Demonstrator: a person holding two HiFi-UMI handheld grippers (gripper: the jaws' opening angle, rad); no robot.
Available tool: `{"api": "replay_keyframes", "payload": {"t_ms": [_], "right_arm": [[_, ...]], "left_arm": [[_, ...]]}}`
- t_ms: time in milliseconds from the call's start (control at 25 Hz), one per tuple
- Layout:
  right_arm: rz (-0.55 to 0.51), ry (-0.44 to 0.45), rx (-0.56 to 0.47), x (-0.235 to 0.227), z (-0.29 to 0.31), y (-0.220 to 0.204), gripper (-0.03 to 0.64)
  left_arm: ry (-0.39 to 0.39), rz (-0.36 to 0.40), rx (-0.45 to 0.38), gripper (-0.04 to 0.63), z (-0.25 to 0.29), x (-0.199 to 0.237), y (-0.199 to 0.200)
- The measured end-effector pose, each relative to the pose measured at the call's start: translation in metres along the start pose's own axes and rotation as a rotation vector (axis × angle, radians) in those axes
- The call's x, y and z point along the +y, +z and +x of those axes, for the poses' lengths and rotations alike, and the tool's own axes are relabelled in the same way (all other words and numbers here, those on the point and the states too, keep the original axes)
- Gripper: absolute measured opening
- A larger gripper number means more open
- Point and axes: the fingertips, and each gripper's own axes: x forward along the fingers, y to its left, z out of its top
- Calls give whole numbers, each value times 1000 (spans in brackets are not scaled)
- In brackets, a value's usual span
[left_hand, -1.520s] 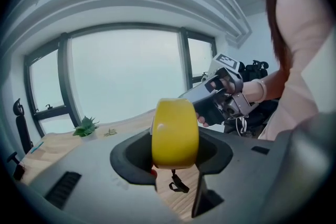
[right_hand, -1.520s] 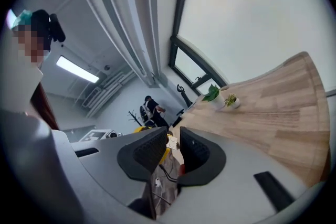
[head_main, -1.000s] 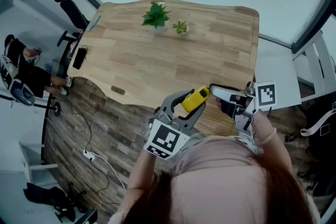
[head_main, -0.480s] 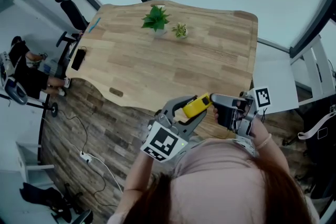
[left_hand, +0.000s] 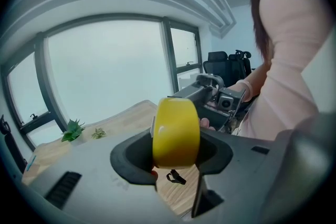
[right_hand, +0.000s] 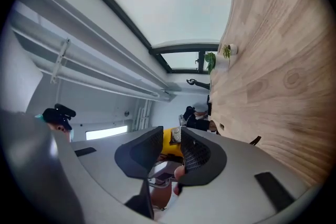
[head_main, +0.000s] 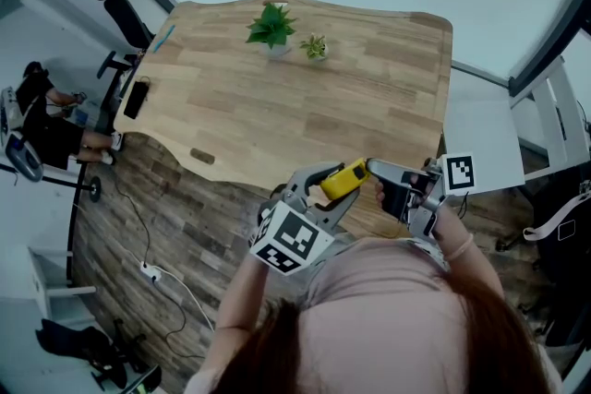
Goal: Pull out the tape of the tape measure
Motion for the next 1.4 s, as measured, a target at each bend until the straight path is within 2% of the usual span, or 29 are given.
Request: {"api": "replay_keyframes", "payload": {"t_ms": [160,640,800,1080,1400], "right_arm": [[-52,-76,-26,-8,-3,5,55],[-307,-262,-1,-15,-11,11,54],[-324,-299,-26,-18,-15,19,54],[-346,-316,-29,-19,-22,25,52],[-342,-323,-82,-14,-37,32,52]], "left_arm": [[-5,3,31,169,2,-2,-7],[-5,35,79,169,10,-2,-17],[-8,42,95,167,12,1,-23],[-18,42,101,167,17,-1,-28],[-29,52,110,167,19,-6,-32]]}}
